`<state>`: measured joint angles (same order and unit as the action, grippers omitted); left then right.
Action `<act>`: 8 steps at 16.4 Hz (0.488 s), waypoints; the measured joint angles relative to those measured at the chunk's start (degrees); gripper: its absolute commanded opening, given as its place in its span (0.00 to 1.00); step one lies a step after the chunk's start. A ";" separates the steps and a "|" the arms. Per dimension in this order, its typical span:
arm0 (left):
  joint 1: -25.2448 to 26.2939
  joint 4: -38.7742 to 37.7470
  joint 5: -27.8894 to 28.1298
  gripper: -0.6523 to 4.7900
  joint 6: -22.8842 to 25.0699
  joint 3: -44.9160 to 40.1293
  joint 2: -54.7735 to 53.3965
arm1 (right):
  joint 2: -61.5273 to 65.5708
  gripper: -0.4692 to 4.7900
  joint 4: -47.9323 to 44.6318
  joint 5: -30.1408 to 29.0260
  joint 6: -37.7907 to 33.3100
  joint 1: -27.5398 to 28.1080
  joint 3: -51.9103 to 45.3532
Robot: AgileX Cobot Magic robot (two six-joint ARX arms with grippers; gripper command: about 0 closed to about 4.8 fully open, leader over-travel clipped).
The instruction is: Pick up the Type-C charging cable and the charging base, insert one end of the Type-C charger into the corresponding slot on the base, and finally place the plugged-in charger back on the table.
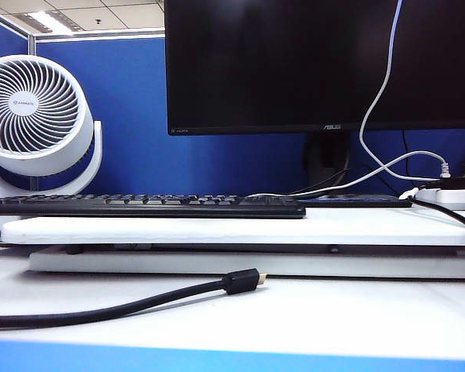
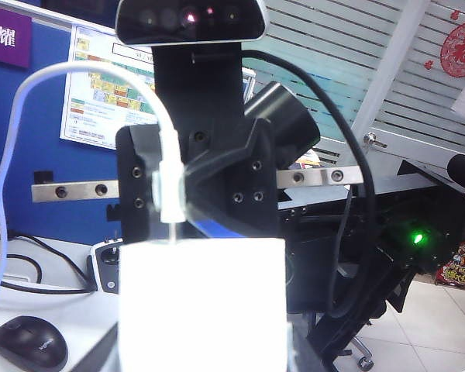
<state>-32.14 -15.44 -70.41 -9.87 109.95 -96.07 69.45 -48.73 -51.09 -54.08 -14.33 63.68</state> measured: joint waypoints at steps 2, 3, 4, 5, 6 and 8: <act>0.00 0.02 0.00 0.32 0.00 0.00 0.00 | 0.00 0.08 -0.26 0.02 -0.35 0.00 0.00; -0.02 0.02 0.07 0.32 0.00 0.00 0.00 | 0.00 0.08 -0.28 0.02 -0.35 -0.04 0.00; -0.04 -0.02 0.59 0.32 0.00 0.00 0.00 | 0.00 0.08 -0.33 1.01 -0.35 -1.25 0.00; -0.04 -0.09 0.59 0.32 0.00 0.00 0.00 | -0.02 0.08 -0.42 1.18 -0.33 -1.44 0.00; -0.04 0.31 0.90 0.32 -0.02 0.00 0.00 | -0.04 0.08 -0.44 1.29 -0.13 -1.40 0.00; -0.04 0.66 0.96 0.32 -0.07 0.00 0.00 | -0.04 0.08 -0.50 1.44 0.42 -1.38 0.00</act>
<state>-32.18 -14.79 -69.45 -9.93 109.95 -96.07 69.41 -49.23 -49.65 -53.67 -15.70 63.68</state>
